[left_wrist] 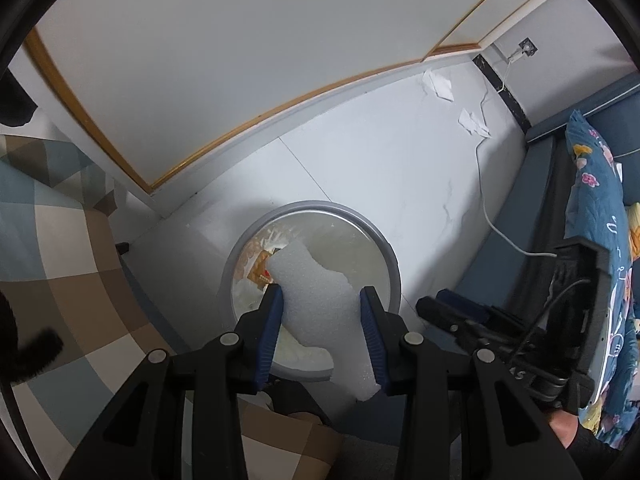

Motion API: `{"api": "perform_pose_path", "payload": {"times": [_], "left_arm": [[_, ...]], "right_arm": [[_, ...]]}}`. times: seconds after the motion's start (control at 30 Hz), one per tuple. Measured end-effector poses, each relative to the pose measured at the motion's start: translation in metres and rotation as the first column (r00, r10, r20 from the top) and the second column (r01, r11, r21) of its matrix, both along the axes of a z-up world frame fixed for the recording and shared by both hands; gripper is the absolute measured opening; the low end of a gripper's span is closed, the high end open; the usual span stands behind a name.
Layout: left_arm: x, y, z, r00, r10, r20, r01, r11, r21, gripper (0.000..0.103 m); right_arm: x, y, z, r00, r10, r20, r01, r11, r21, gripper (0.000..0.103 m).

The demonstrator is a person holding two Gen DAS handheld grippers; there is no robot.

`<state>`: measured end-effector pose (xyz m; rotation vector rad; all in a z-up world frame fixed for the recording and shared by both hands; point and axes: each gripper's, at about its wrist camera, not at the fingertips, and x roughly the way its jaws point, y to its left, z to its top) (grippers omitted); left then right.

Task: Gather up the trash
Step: 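Open both tools over the bin to drop the foam and tissue, then bring both open tools back over the table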

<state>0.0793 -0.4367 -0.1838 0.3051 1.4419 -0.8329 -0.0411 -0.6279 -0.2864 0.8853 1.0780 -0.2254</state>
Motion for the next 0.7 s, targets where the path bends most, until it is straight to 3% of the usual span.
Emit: {"api": "perform_pose_path", "payload": {"times": [0.27, 0.3, 0.37, 0.4, 0.53, 0.7], "left_arm": [[-0.003, -0.005, -0.012, 0.999, -0.029, -0.039, 0.031, 0.997, 0.065, 0.037], [-0.004, -0.006, -0.013, 0.999, -0.032, -0.042, 0.035, 0.997, 0.072, 0.04], [-0.007, -0.006, -0.015, 0.999, -0.042, -0.034, 0.045, 0.995, 0.087, 0.061], [-0.008, -0.006, -0.014, 0.998, -0.048, -0.027, 0.051, 0.995, 0.09, 0.064], [-0.012, -0.005, -0.013, 0.998, -0.069, 0.001, 0.069, 0.992, 0.106, 0.065], [-0.01, 0.006, -0.002, 0.997, -0.034, 0.062, 0.029, 0.997, 0.074, 0.065]], "right_arm": [[0.0, -0.002, 0.015, 0.999, -0.014, 0.04, 0.015, 0.999, -0.032, 0.053], [0.0, -0.003, 0.016, 0.999, -0.016, 0.043, 0.017, 0.999, -0.031, 0.053], [-0.001, -0.005, 0.019, 0.998, -0.024, 0.05, 0.025, 0.999, -0.034, 0.053], [-0.001, -0.005, 0.019, 0.998, -0.025, 0.053, 0.027, 0.999, -0.034, 0.053], [-0.003, -0.005, 0.023, 0.998, -0.03, 0.06, 0.033, 0.999, -0.04, 0.053], [-0.008, -0.006, 0.031, 0.997, -0.035, 0.065, 0.038, 0.998, -0.05, 0.056]]}}
